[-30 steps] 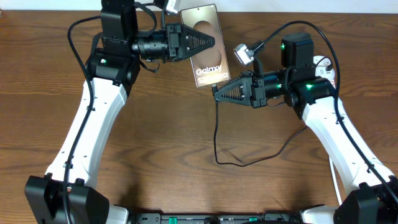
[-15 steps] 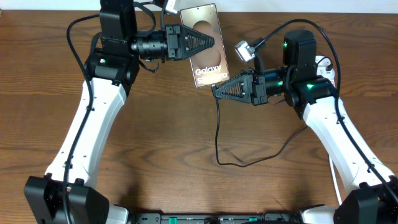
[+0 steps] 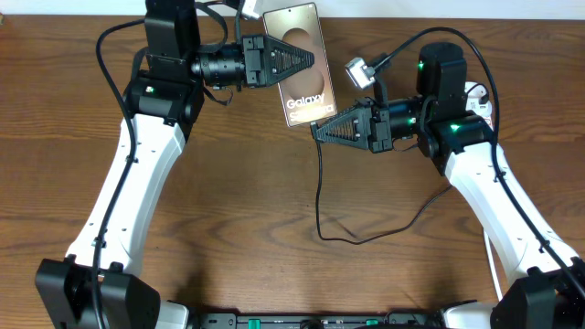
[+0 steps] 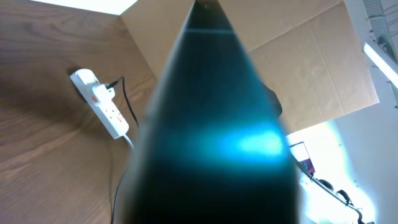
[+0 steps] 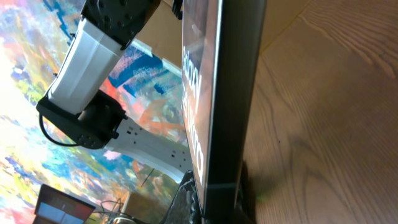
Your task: Plug charger to phone and switch on socket
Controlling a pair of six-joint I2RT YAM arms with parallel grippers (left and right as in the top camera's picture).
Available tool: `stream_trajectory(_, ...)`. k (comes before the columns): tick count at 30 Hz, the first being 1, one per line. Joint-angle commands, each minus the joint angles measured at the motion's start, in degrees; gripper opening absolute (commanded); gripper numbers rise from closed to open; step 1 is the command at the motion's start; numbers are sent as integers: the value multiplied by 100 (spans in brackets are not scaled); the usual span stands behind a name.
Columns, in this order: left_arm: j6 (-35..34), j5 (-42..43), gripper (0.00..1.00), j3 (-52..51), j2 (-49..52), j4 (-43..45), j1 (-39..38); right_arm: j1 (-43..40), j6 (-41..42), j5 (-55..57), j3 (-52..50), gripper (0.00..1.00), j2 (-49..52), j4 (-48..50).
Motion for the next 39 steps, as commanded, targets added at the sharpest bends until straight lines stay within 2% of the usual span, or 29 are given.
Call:
stream_trajectory(1, 146, 662, 7, 63, -42, -83, -304, -20, 72, 413, 129, 1, -74, 153)
stream_trajectory(21, 144, 658, 7, 63, -42, -79, -302, -20, 70, 474, 129, 2, -74, 297)
stream_trajectory(27, 142, 614, 7, 63, -42, -72, -302, -20, 70, 470, 129, 14, -74, 295)
stream_trajectory(31, 142, 616, 7, 63, -42, -39, -302, -20, 70, 466, 129, 17, -74, 293)
stream_trajectory(39, 142, 616, 7, 63, -42, -26, -299, -20, 70, 428, 129, 34, -74, 293)
